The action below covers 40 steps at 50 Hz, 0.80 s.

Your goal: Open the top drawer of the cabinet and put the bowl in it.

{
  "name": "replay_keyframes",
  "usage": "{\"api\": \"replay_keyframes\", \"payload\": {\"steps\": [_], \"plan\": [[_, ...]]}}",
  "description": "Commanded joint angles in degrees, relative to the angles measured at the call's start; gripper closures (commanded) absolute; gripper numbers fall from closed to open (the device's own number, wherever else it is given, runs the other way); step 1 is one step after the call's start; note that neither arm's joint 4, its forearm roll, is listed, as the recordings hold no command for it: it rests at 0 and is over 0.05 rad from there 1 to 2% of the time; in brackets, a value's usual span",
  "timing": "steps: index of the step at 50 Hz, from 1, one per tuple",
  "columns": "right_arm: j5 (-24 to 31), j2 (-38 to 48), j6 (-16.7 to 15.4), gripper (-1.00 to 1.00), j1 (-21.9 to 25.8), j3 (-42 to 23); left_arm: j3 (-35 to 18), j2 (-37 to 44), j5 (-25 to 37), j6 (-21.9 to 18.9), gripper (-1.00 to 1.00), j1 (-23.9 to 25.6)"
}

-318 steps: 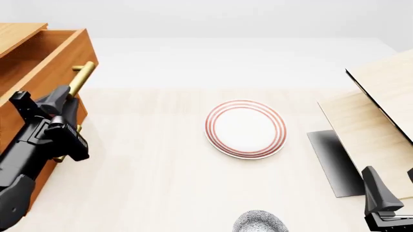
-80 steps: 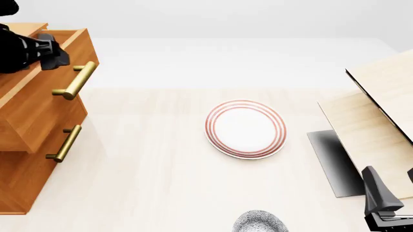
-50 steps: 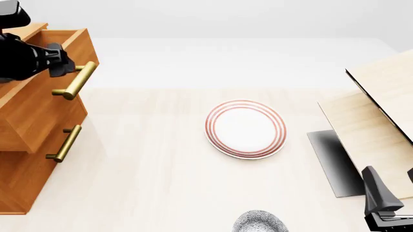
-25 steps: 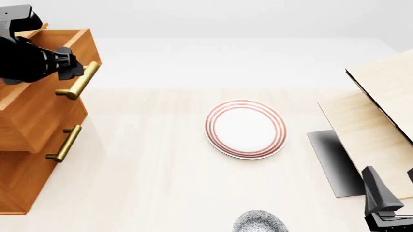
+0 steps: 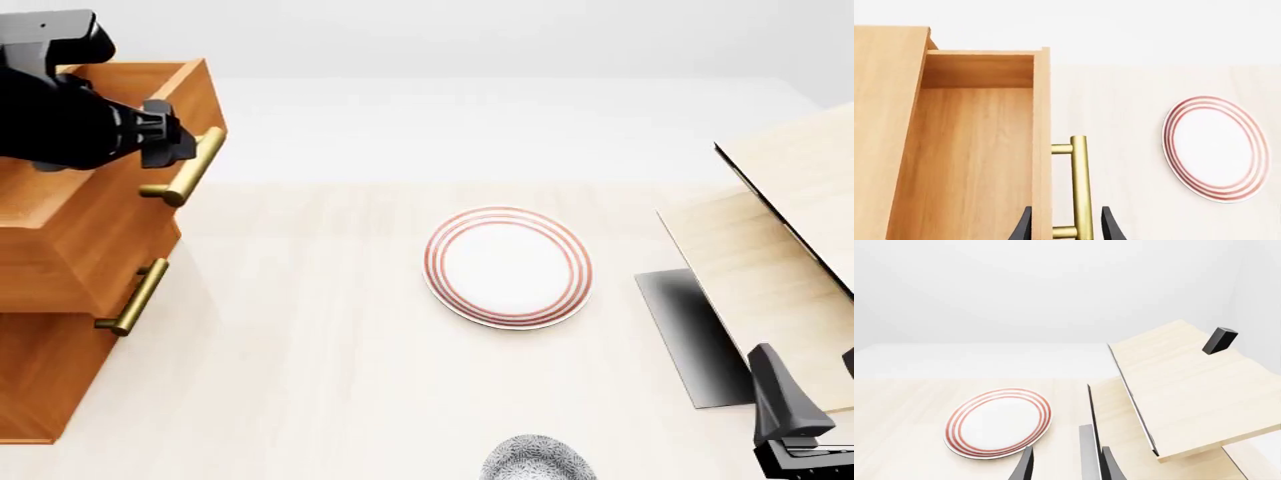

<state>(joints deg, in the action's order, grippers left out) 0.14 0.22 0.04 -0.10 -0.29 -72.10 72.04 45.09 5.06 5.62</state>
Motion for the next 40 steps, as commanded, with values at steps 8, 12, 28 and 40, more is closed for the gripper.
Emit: {"api": "replay_keyframes", "payload": {"steps": [8, 12, 28, 40], "plan": [[-0.03, -0.01, 0.00, -1.00, -0.01, 0.05, -0.24, -0.73, 0.33, -0.07, -1.00, 3.21], [-0.01, -0.03, 0.00, -1.00, -0.02, 0.04, -0.31, -0.53, 0.37, -0.30, -1.00, 3.92], [0.02, -0.05, 0.00, -1.00, -0.04, 0.05, -0.28, 0.34, -0.23, 0.40, -1.00, 6.94], [0.00, 0.01, 0.01, -1.00, -0.06, 0.01, -0.93, 0.96, 0.08, 0.06, -1.00, 9.64]]}}
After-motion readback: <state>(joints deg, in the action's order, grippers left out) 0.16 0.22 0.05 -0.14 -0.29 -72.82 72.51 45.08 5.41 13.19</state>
